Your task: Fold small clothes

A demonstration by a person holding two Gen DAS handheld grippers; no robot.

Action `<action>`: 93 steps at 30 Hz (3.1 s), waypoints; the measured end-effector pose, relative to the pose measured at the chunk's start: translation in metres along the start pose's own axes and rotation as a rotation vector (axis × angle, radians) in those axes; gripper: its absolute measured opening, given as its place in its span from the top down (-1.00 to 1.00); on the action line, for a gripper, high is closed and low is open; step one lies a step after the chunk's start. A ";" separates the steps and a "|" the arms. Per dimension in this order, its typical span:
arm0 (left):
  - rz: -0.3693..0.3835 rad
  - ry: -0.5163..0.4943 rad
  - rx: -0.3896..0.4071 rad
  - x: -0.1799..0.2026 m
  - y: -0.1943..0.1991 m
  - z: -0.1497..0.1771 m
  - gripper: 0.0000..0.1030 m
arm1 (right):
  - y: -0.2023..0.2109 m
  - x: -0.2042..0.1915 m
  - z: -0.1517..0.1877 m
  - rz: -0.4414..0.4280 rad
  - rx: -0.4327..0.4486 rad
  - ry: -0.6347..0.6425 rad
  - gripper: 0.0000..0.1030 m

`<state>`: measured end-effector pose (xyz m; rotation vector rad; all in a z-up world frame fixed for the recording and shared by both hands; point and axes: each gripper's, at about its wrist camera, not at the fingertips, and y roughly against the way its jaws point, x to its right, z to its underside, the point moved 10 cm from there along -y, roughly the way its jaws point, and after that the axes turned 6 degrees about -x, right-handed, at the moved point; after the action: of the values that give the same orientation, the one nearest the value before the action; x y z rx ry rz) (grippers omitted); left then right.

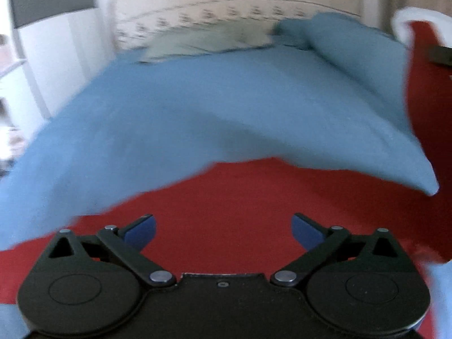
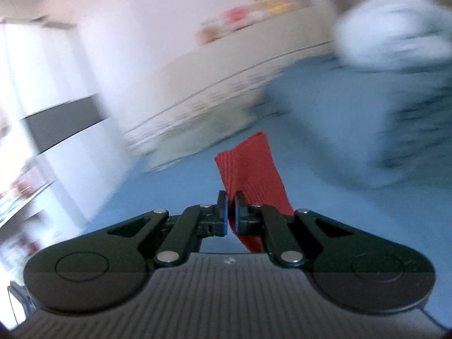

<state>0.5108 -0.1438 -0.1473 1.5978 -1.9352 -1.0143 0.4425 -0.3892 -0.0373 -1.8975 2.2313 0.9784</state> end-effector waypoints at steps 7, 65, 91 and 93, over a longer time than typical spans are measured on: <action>-0.036 0.137 -0.110 -0.129 -0.018 0.070 -1.00 | -0.115 -0.145 0.168 -0.173 -0.291 0.139 0.61; 0.112 0.267 0.145 -0.097 -0.055 0.034 0.92 | -0.016 0.000 0.251 -0.046 -0.323 0.303 -0.79; 0.173 0.104 0.102 -0.077 -0.069 0.050 -0.42 | -0.059 0.060 0.210 0.121 -0.347 0.267 -0.82; 0.166 0.084 0.108 -0.074 -0.074 0.046 -0.42 | -0.052 0.071 0.214 0.141 -0.342 0.311 -0.80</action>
<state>0.5429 -0.0660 -0.2238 1.4819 -2.0564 -0.7757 0.3971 -0.3490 -0.2602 -2.1876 2.5351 1.2307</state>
